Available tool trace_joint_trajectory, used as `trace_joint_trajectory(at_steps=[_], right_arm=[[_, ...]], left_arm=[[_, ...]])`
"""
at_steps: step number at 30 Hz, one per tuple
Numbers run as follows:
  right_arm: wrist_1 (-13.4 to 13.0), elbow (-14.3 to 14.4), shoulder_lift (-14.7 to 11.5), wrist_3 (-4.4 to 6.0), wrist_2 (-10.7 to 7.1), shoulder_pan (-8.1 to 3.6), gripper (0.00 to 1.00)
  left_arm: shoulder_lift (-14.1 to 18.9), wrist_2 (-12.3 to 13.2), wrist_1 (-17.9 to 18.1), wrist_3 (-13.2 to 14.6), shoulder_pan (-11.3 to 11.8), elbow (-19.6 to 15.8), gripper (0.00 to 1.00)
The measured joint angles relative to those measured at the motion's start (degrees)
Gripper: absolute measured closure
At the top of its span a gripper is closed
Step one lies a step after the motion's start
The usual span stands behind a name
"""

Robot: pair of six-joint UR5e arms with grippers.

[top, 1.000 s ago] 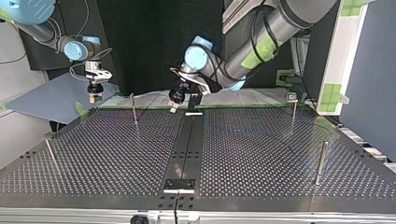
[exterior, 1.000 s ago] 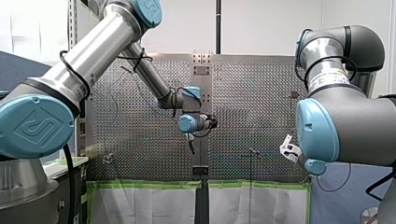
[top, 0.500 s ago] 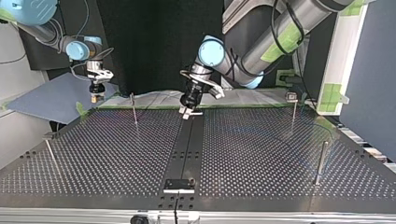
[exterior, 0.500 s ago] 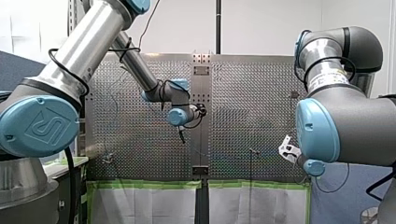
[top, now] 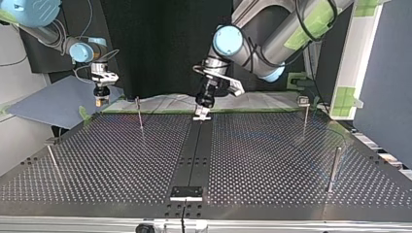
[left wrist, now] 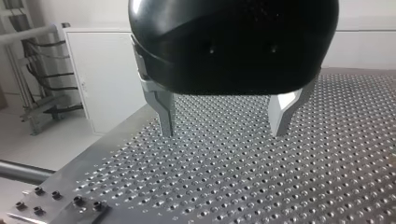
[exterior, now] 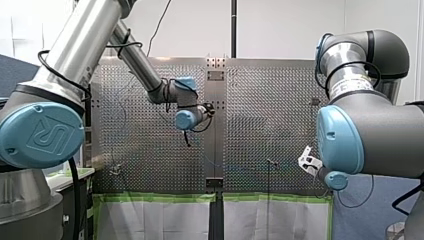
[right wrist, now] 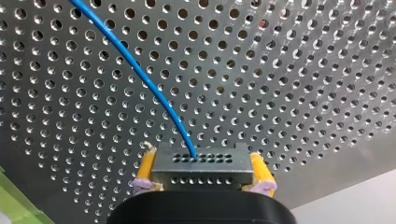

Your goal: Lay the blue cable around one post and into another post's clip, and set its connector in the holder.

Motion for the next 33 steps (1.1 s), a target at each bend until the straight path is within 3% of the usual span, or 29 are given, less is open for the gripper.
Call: trace_joint_trajectory(at_steps=[9, 20, 33], right_arm=[[-0.02, -0.02, 0.13, 0.9, 0.0, 0.03, 1.0], [0.05, 0.0, 0.33, 1.41, 0.0, 0.23, 1.0], [0.08, 0.0, 0.44, 1.51, 0.0, 0.33, 1.0]], left_arm=[[4.36, -3.44, 1.42, 2.09, 0.1, -4.38, 0.0], [9.35, -2.57, 3.58, 2.24, 0.29, -9.88, 0.0], [9.76, -2.49, 4.43, 2.11, 0.3, -16.95, 0.0]])
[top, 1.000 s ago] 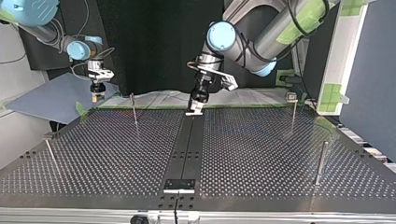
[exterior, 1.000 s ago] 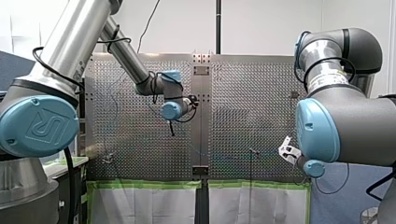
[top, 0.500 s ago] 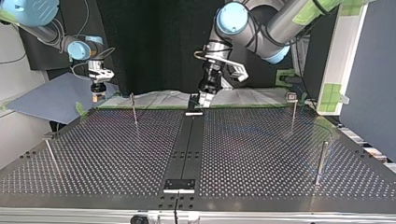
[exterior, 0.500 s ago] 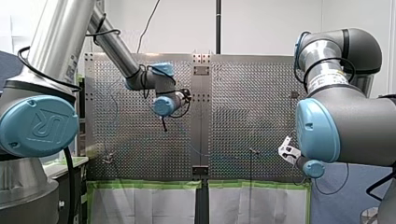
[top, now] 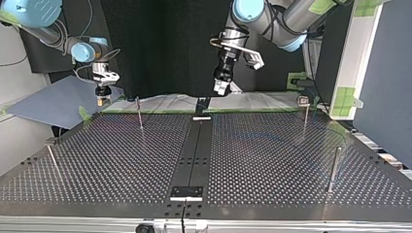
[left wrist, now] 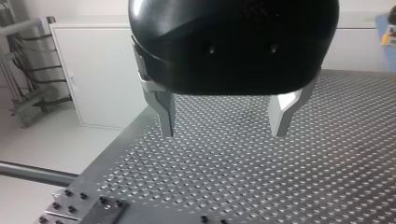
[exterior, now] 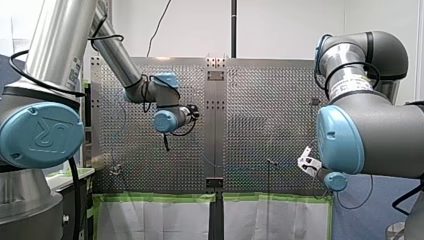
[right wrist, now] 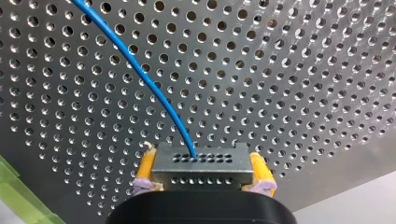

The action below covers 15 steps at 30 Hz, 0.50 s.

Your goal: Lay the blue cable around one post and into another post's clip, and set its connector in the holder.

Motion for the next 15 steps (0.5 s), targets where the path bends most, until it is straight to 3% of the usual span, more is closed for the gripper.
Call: trace_joint_trajectory(at_steps=[6, 15], right_arm=[[0.09, -0.01, 0.09, 0.08, 0.0, 0.13, 1.0], [0.15, -0.01, 0.17, 0.26, -0.01, 0.36, 1.0]], left_arm=[[-0.02, -0.5, 0.83, 0.1, 0.0, -3.15, 0.0], [-0.07, -2.0, 5.01, 0.06, 0.05, -7.81, 0.0]])
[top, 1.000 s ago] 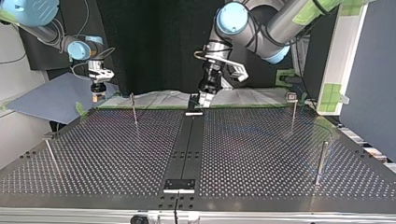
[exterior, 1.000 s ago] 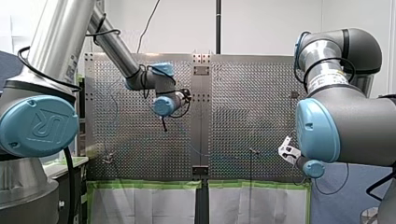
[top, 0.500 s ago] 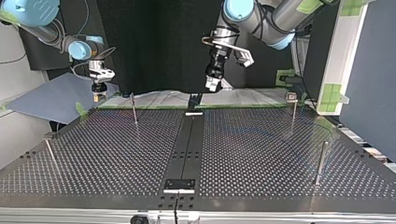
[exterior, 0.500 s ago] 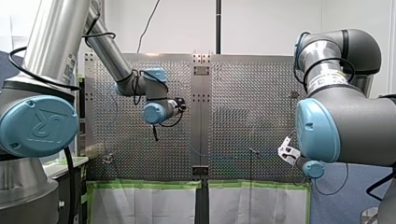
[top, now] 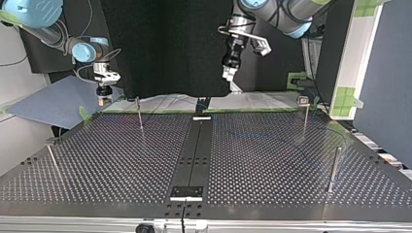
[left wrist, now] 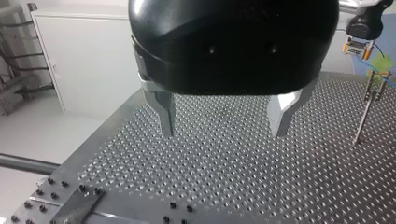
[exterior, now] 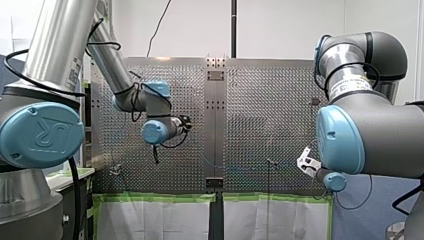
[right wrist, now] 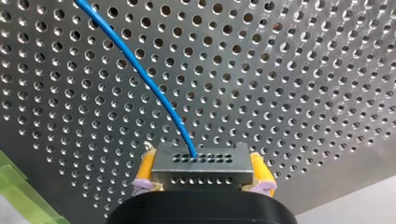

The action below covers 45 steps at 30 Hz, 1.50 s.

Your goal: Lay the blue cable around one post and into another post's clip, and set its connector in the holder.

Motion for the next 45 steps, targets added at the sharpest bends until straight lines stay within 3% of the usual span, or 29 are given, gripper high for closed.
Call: trace_joint_trajectory(at_steps=[7, 23, 29, 36, 45], right_arm=[[0.06, 0.0, 0.01, 0.01, 0.01, 0.08, 1.0], [-0.07, -0.07, 0.1, -0.09, 0.01, 0.52, 1.0], [-0.45, -0.07, 0.1, -0.4, 0.41, 0.57, 1.0], [-0.69, -0.13, -0.07, -1.74, 2.25, -0.18, 1.0], [2.63, -0.04, -3.19, -4.6, 3.13, -0.09, 1.0]], left_arm=[[-0.63, -0.76, 3.26, -1.55, 0.27, -3.29, 0.0], [-7.06, 0.61, 9.18, -2.04, 0.28, -9.88, 0.0], [-8.15, 0.76, 9.04, -2.06, 0.31, -9.14, 0.0], [-8.22, 2.76, 8.4, -3.04, 0.31, -7.16, 0.0], [-8.24, 3.19, 6.86, -2.87, 0.32, -6.54, 0.0]])
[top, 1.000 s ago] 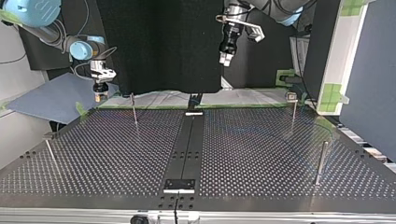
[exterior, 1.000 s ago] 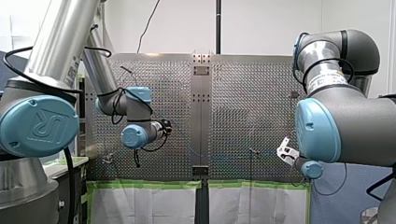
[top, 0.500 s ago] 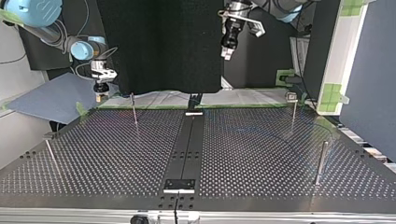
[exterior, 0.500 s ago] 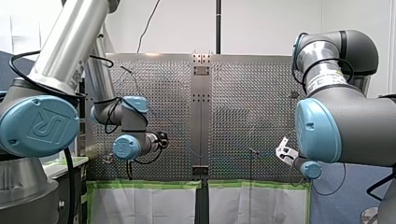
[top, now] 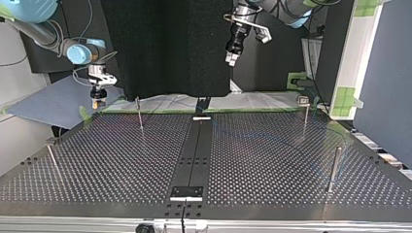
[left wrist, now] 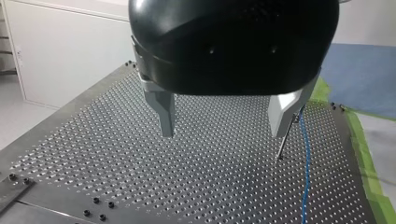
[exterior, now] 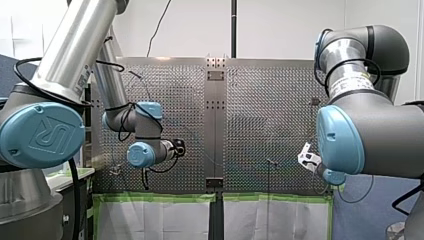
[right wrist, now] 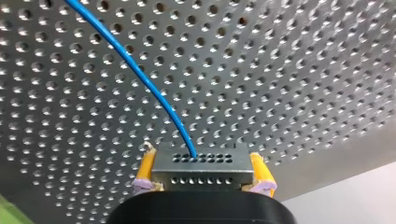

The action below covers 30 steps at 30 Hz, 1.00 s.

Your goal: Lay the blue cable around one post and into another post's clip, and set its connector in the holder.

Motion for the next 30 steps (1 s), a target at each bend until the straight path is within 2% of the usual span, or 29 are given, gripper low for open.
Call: trace_joint_trajectory(at_steps=[3, 5, 8, 10, 19, 24, 30], right_arm=[[1.46, 0.04, -1.45, -1.34, 0.54, 0.55, 1.0], [2.63, 0.07, -2.62, -2.45, 0.97, 1.33, 1.0], [4.34, 0.06, -4.34, -3.57, 2.12, 2.83, 1.0], [5.49, 0.07, -5.49, -3.85, 3.15, 3.93, 1.0], [10.36, 0.05, -10.34, -3.63, 7.9, 8.75, 1.0], [12.52, 0.05, -12.51, -3.81, 9.8, 10.93, 1.0], [15.08, 0.06, -15.07, -5.33, 11.25, 13.48, 1.0]], left_arm=[[0.0, 0.01, -0.17, 0.03, 0.0, 0.01, 0.0], [0.0, 0.02, -0.22, 0.03, -0.01, 0.01, 0.0], [0.0, 0.04, -0.34, 0.07, -0.01, 0.02, 0.0], [0.0, 0.06, -0.43, 0.09, -0.01, 0.02, 0.0], [0.0, 0.97, -0.59, -0.03, 0.04, 0.19, 0.0], [0.0, 1.27, -0.86, 0.08, 0.15, 0.26, 0.0], [0.0, 1.34, -1.26, 0.17, 0.18, 0.26, 0.0]])
